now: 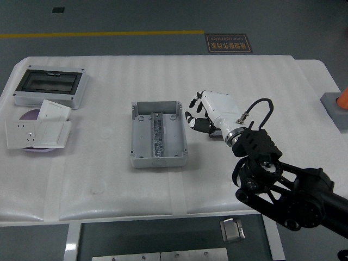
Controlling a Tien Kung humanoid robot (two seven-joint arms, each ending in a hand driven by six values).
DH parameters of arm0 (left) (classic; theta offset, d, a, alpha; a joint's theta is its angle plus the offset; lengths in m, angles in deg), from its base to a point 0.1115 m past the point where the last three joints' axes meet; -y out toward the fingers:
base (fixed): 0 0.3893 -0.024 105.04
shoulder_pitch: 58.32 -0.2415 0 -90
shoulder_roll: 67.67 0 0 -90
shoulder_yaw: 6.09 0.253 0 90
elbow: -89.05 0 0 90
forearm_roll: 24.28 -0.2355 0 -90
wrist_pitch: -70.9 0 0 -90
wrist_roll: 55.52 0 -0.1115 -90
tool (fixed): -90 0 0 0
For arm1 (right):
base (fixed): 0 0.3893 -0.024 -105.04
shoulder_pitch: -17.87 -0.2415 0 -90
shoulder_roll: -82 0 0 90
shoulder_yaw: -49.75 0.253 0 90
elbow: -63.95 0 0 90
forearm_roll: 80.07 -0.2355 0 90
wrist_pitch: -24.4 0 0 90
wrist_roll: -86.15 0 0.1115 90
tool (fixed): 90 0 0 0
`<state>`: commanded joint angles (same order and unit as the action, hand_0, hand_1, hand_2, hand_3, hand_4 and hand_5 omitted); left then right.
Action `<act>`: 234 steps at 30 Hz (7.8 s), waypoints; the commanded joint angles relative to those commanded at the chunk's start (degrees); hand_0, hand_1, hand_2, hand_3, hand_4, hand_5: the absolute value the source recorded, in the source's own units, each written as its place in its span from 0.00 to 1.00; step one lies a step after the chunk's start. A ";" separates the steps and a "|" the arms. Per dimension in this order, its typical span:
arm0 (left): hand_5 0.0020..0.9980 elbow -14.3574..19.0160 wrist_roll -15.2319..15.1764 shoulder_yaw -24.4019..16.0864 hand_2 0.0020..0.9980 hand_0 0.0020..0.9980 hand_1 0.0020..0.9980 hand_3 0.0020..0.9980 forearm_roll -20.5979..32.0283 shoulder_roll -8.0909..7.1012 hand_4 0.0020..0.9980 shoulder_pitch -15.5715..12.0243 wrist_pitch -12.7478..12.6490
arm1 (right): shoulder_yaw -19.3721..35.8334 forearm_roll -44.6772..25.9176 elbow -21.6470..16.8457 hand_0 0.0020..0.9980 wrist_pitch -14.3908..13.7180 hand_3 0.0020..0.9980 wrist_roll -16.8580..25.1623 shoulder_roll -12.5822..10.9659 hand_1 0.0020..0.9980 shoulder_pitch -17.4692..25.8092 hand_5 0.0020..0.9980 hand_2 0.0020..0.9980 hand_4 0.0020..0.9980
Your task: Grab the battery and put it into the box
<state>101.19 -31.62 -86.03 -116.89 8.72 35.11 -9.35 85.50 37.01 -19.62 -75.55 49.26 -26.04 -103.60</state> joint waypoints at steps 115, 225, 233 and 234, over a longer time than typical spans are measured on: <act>0.02 -0.33 -0.98 1.37 0.53 0.54 0.64 0.57 1.52 0.06 0.60 0.56 0.19 | -9.67 -5.07 14.37 0.24 1.23 0.91 2.16 -1.38 0.51 -1.51 0.52 0.75 0.92; 0.02 -0.37 -1.21 2.51 0.53 0.53 0.64 0.57 3.26 -0.57 0.61 -0.26 -0.21 | -14.43 -20.56 4.59 0.70 -8.47 0.93 14.11 5.17 0.79 -7.67 0.45 0.86 0.81; 0.02 -0.34 -1.08 2.52 0.53 0.53 0.63 0.57 3.35 -0.63 0.61 -0.26 -0.14 | -13.51 -19.35 4.98 1.00 -7.97 1.00 14.68 5.39 1.00 -7.46 0.49 1.00 0.89; 0.02 -0.36 -1.07 2.60 0.53 0.53 0.63 0.57 3.43 -0.58 0.61 -0.24 -0.09 | -13.38 -19.22 5.00 1.00 -7.84 1.00 14.69 5.39 1.00 -7.42 0.49 1.00 0.89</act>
<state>100.83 -32.68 -83.44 -113.46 8.15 34.87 -9.44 72.12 17.79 -14.62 -83.39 63.94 -20.65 -111.02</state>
